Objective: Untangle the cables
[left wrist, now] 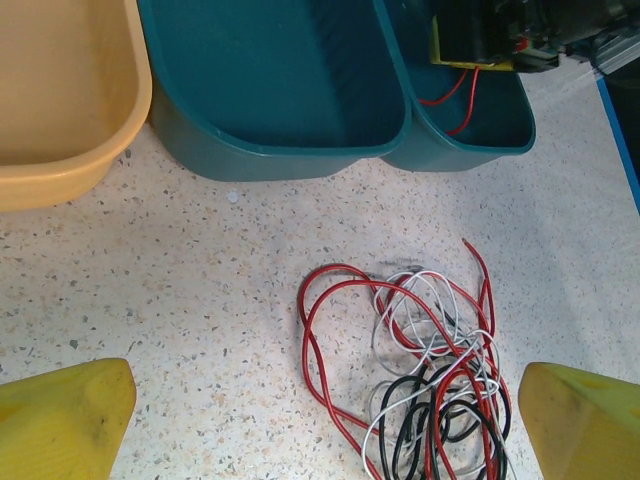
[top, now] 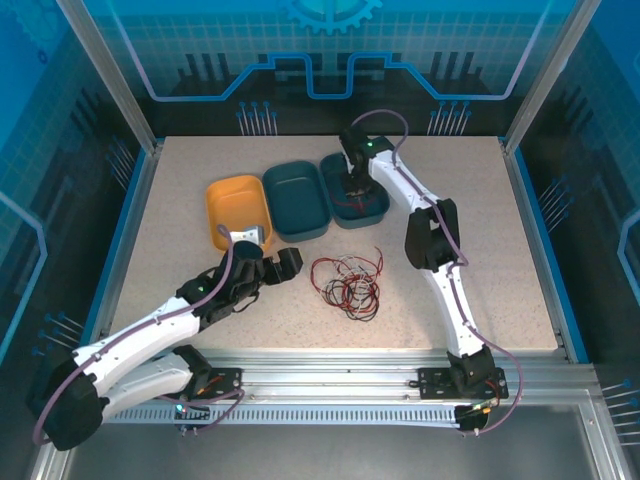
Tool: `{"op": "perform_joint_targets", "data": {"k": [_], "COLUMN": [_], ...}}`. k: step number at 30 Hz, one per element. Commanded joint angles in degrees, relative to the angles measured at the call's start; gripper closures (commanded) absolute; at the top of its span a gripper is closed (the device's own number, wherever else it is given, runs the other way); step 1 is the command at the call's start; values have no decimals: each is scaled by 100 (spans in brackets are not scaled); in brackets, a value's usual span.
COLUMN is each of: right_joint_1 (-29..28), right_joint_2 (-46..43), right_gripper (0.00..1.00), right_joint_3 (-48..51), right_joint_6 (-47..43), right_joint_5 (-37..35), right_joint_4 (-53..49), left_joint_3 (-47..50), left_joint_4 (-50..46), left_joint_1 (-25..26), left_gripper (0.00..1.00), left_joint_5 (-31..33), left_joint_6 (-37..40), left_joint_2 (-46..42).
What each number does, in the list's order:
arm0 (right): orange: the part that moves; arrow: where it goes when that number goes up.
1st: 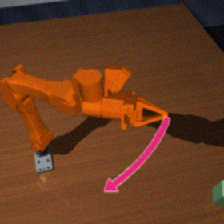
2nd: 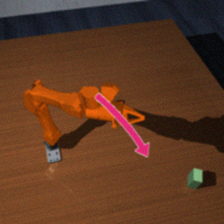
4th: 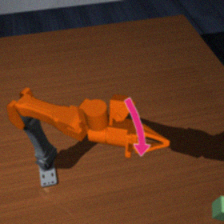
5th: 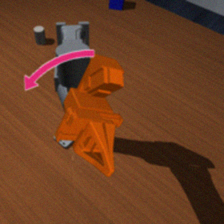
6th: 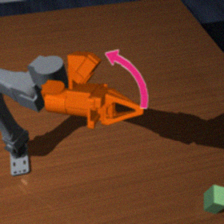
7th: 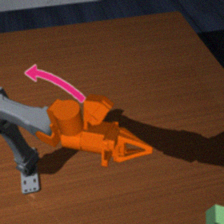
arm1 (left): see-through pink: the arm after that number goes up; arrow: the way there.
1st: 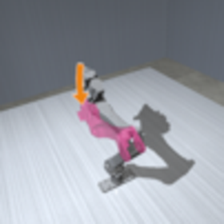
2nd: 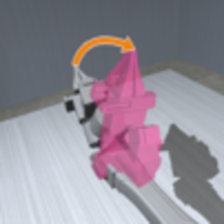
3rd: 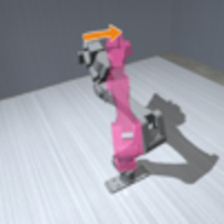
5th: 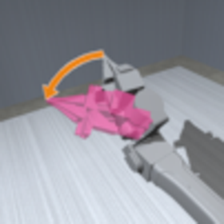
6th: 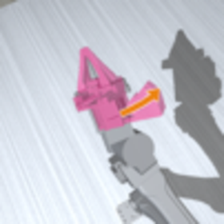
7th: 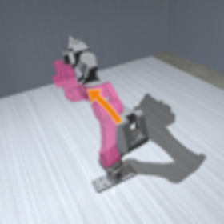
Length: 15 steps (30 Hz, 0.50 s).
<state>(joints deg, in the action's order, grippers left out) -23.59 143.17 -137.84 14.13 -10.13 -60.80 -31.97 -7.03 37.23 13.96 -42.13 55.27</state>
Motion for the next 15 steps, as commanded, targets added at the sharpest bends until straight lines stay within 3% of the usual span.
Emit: {"op": "perform_joint_targets", "data": {"k": [1, 15], "right_joint_1": [-3, -274], "right_joint_2": [-810, -2950], "right_gripper": [63, 56], "right_joint_3": [102, 2029], "right_joint_6": [15, 231], "right_joint_5": [-137, -516], "right_joint_4": [-167, 232], "left_joint_3": [96, -128], "left_joint_4": [113, 259], "left_joint_1": [-58, -59], "left_gripper": [1, 1], "left_joint_5": [106, -239], "left_joint_6": [-85, 147], "left_joint_2": [-62, 526]}}
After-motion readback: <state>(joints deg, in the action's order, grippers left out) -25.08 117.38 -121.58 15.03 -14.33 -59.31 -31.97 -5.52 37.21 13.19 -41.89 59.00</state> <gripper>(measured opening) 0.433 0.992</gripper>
